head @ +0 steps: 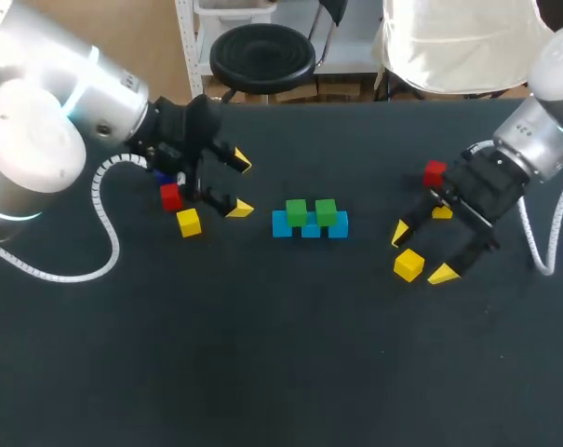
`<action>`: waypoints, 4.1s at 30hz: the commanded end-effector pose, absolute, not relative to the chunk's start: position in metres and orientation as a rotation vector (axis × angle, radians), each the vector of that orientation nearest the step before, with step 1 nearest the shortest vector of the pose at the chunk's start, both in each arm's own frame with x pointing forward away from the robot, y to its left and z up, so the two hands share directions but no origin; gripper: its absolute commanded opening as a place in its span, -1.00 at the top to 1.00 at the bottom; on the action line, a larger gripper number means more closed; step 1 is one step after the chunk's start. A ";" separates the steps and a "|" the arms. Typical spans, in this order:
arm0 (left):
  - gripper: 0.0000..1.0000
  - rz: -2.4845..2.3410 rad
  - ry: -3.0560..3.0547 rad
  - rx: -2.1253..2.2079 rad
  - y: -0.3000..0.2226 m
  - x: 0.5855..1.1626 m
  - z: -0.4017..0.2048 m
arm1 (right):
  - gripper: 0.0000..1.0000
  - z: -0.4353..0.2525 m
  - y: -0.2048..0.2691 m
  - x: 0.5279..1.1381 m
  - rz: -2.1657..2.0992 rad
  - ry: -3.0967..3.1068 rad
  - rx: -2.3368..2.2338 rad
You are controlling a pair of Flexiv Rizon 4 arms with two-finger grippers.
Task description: Place the blue cubes, place green cubes on the blue cubes, place the yellow cubes on the green cubes, then place the red cubes on the yellow cubes, and place purple cube on the red cubes.
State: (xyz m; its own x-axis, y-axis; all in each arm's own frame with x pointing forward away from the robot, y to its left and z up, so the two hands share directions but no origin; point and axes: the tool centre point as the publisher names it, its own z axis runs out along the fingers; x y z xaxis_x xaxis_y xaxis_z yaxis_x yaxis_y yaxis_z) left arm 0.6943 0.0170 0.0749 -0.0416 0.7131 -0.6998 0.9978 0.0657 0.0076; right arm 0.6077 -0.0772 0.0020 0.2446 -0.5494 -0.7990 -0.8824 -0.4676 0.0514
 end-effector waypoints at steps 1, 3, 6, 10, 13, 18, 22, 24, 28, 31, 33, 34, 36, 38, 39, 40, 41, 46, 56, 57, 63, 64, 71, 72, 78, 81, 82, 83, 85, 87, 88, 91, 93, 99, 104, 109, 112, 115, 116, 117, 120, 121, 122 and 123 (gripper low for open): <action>-1.00 -0.687 1.804 1.699 0.018 0.693 0.074 | 0.01 -0.001 -0.077 0.610 1.108 1.302 -2.108; -1.00 -0.687 1.804 1.699 0.018 0.693 0.074 | 0.06 0.000 -0.077 0.610 1.106 1.300 -2.108; -1.00 -0.687 1.804 1.699 0.018 0.693 0.074 | 0.04 0.000 -0.076 0.611 1.105 1.295 -2.110; -1.00 -0.687 1.804 1.699 0.018 0.693 0.074 | 0.18 0.001 -0.074 0.611 1.103 1.286 -2.117; -1.00 -0.687 1.804 1.699 0.018 0.693 0.074 | 0.49 0.002 -0.073 0.612 1.103 1.288 -2.120; -1.00 -0.687 1.804 1.699 0.018 0.693 0.074 | 1.00 -0.001 -0.073 0.612 1.108 1.328 -2.092; -1.00 -0.687 1.804 1.699 0.018 0.693 0.074 | 1.00 0.002 -0.076 0.614 1.097 1.391 -2.007; -1.00 -0.687 1.804 1.699 0.018 0.693 0.074 | 1.00 0.008 -0.078 0.615 1.100 1.472 -1.930; -1.00 -0.687 1.804 1.699 0.018 0.693 0.074 | 1.00 0.023 -0.075 0.615 1.082 1.526 -1.851; -1.00 -0.687 1.804 1.699 0.018 0.693 0.074 | 1.00 0.036 -0.070 0.615 1.022 1.568 -1.831; -1.00 -0.687 1.804 1.699 0.018 0.693 0.074 | 1.00 0.044 -0.068 0.616 1.006 1.572 -1.827; -1.00 -0.687 1.804 1.699 0.018 0.693 0.074 | 1.00 0.048 -0.067 0.617 0.989 1.574 -1.825; -1.00 -0.687 1.804 1.699 0.018 0.693 0.074 | 1.00 0.056 -0.062 0.619 0.963 1.600 -1.823; -1.00 -0.687 1.804 1.699 0.018 0.693 0.074 | 1.00 0.063 -0.058 0.622 0.949 1.611 -1.821; -1.00 -0.687 1.804 1.699 0.018 0.693 0.074 | 1.00 0.066 -0.055 0.623 0.933 1.628 -1.837; -1.00 -0.687 1.804 1.699 0.018 0.693 0.074 | 1.00 0.067 -0.053 0.625 0.920 1.660 -1.842; -1.00 -0.687 1.804 1.699 0.018 0.693 0.074 | 1.00 0.068 -0.051 0.627 0.915 1.665 -1.851; -1.00 -0.687 1.804 1.699 0.018 0.693 0.074 | 1.00 0.074 -0.041 0.634 0.891 1.667 -1.822; -1.00 -0.687 1.804 1.699 0.018 0.693 0.074 | 1.00 0.108 -0.019 0.657 0.841 1.609 -1.775; -1.00 -0.687 1.804 1.699 0.018 0.693 0.074 | 1.00 0.110 -0.017 0.658 0.850 1.603 -1.777; -1.00 -0.687 1.804 1.699 0.018 0.693 0.074 | 1.00 0.120 -0.006 0.659 0.832 1.535 -1.825; -1.00 -0.687 1.804 1.699 0.018 0.693 0.074 | 1.00 0.120 -0.006 0.659 0.832 1.535 -1.825; -1.00 -0.687 1.804 1.699 0.018 0.693 0.074 | 1.00 0.120 -0.006 0.659 0.832 1.535 -1.825; -1.00 -0.687 1.804 1.699 0.018 0.693 0.074 | 1.00 0.120 -0.006 0.659 0.832 1.535 -1.825; -1.00 -0.687 1.804 1.699 0.018 0.693 0.074 | 1.00 0.120 -0.006 0.659 0.832 1.535 -1.825; -1.00 -0.687 1.804 1.699 0.018 0.693 0.074 | 1.00 0.120 -0.006 0.659 0.832 1.535 -1.825; -1.00 -0.687 1.804 1.699 0.018 0.693 0.074 | 1.00 0.120 -0.006 0.659 0.832 1.535 -1.825; -1.00 -0.687 1.804 1.699 0.018 0.693 0.074 | 1.00 0.120 -0.006 0.659 0.832 1.535 -1.825; -1.00 -0.687 1.804 1.699 0.018 0.693 0.074 | 1.00 0.120 -0.006 0.659 0.832 1.535 -1.825; -1.00 -0.687 1.804 1.699 0.018 0.693 0.074 | 1.00 0.120 -0.006 0.659 0.832 1.535 -1.825; -1.00 -0.687 1.804 1.699 0.018 0.693 0.074 | 1.00 0.120 -0.006 0.659 0.832 1.535 -1.825; -1.00 -0.687 1.804 1.699 0.018 0.693 0.074 | 1.00 0.120 -0.006 0.659 0.832 1.535 -1.825; -1.00 -0.687 1.804 1.699 0.018 0.693 0.074 | 1.00 0.117 0.000 0.661 0.851 1.527 -1.836; -1.00 -0.687 1.804 1.699 0.018 0.693 0.074 | 1.00 0.111 0.032 0.669 0.894 1.524 -1.767; -1.00 -0.687 1.804 1.699 0.018 0.693 0.074 | 1.00 0.116 0.047 0.668 0.885 1.594 -1.738; -1.00 -0.687 1.804 1.699 0.018 0.693 0.074 | 1.00 0.119 0.052 0.664 0.846 1.670 -1.671; -1.00 -0.687 1.804 1.699 0.018 0.693 0.074 | 1.00 0.115 0.054 0.662 0.847 1.672 -1.658; -1.00 -0.687 1.804 1.699 0.018 0.693 0.074 | 1.00 0.110 0.057 0.662 0.855 1.675 -1.651; -1.00 -0.687 1.804 1.699 0.018 0.693 0.074 | 1.00 0.109 0.058 0.662 0.856 1.675 -1.648; -1.00 -0.687 1.804 1.699 0.018 0.693 0.074 | 1.00 0.108 0.059 0.662 0.853 1.673 -1.643; -1.00 -0.687 1.804 1.699 0.018 0.693 0.074 | 1.00 0.103 0.062 0.662 0.846 1.670 -1.638; -1.00 -0.687 1.804 1.699 0.018 0.693 0.074 | 1.00 0.101 0.062 0.662 0.842 1.669 -1.637; -1.00 -0.687 1.804 1.699 0.018 0.693 0.074 | 1.00 0.099 0.063 0.662 0.846 1.673 -1.633; -1.00 -0.687 1.804 1.699 0.018 0.693 0.074 | 1.00 0.097 0.063 0.663 0.849 1.674 -1.629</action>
State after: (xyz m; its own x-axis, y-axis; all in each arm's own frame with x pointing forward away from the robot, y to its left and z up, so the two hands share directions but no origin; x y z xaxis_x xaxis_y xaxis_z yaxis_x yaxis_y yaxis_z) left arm 0.6943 0.0170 0.0750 -0.0419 0.7134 -0.6995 0.9978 0.0659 0.0074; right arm 0.6623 0.0605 0.1023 -0.0219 -0.5884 -0.8083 -0.9997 0.0179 0.0141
